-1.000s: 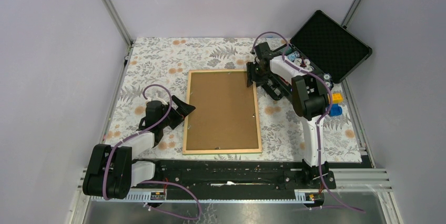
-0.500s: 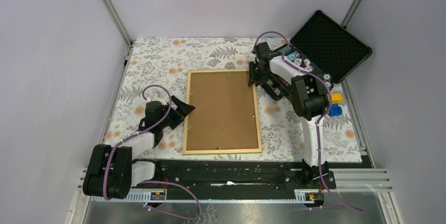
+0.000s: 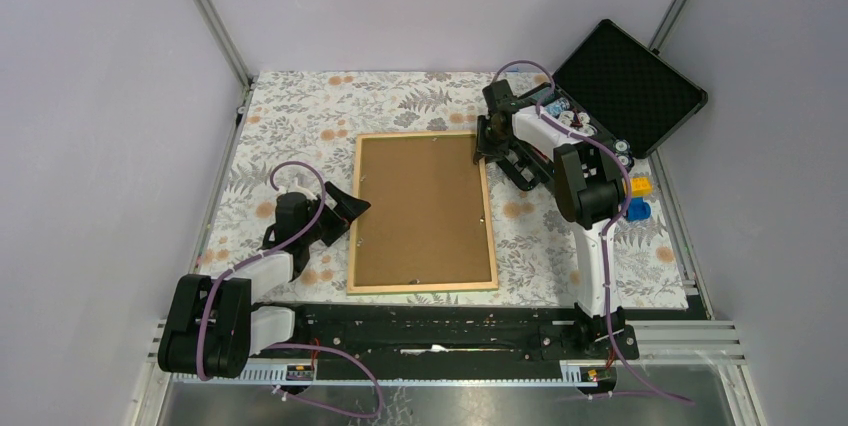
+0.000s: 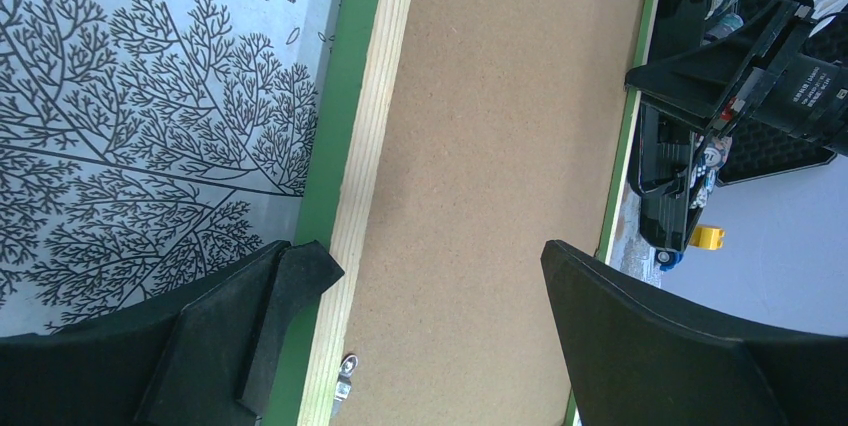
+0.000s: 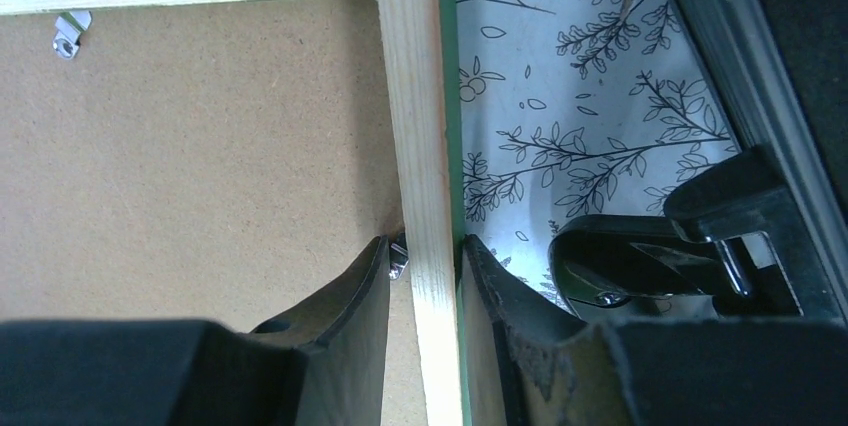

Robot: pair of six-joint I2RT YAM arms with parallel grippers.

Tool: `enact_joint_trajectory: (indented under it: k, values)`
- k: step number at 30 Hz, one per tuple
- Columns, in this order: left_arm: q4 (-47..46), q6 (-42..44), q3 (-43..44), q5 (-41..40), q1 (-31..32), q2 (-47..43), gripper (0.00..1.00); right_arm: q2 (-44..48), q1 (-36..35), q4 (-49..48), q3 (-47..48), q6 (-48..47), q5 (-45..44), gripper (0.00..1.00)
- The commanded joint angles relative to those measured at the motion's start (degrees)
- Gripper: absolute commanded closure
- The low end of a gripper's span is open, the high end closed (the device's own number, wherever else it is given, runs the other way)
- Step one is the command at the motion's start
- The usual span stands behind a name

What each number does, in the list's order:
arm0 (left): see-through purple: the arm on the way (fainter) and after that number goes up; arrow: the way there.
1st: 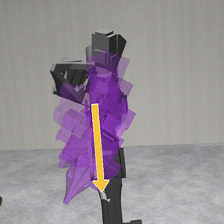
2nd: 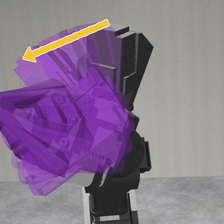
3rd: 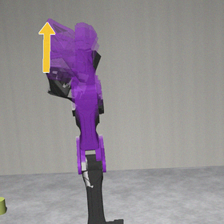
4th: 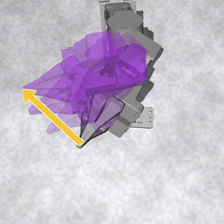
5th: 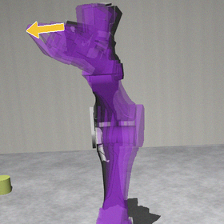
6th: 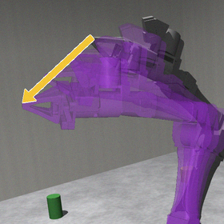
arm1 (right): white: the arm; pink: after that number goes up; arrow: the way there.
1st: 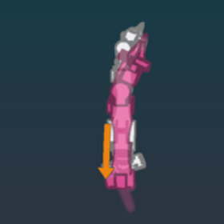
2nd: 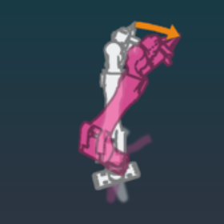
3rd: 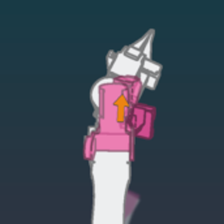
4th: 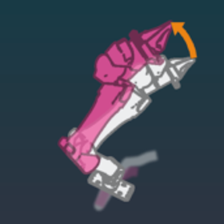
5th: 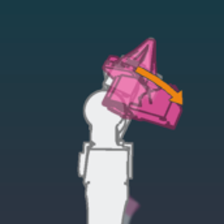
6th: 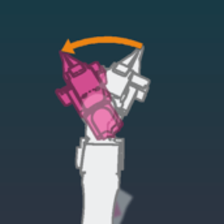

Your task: Put the photo into the frame

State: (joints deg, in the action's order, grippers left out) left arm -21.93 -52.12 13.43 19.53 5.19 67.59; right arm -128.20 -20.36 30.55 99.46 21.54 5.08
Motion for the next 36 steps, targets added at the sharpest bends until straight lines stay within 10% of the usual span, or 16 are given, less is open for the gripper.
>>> enact_joint_trajectory:
  k: [1,12,18,27,36]
  values:
    - [-2.85,-0.04,-0.86,1.21,-0.36,0.07,0.01,-3.23,-1.30,-0.62,0.33,5.49,-2.08,0.98]
    - [-3.29,-0.10,-1.21,1.66,-0.71,-0.05,0.01,1.52,-1.57,-6.26,-1.64,11.79,0.74,1.00]
    - [-3.55,-0.17,-1.43,1.81,-0.80,-0.27,0.01,2.73,-1.70,-1.76,1.32,6.08,1.98,0.52]
    - [-3.91,-0.22,-1.21,2.36,-0.95,0.53,0.01,12.55,-4.78,1.27,-7.27,1.61,-4.56,0.27]
    - [-3.69,-0.26,-1.57,2.13,-0.97,-0.41,0.01,25.16,-7.49,0.57,-27.78,8.20,-3.73,0.27]
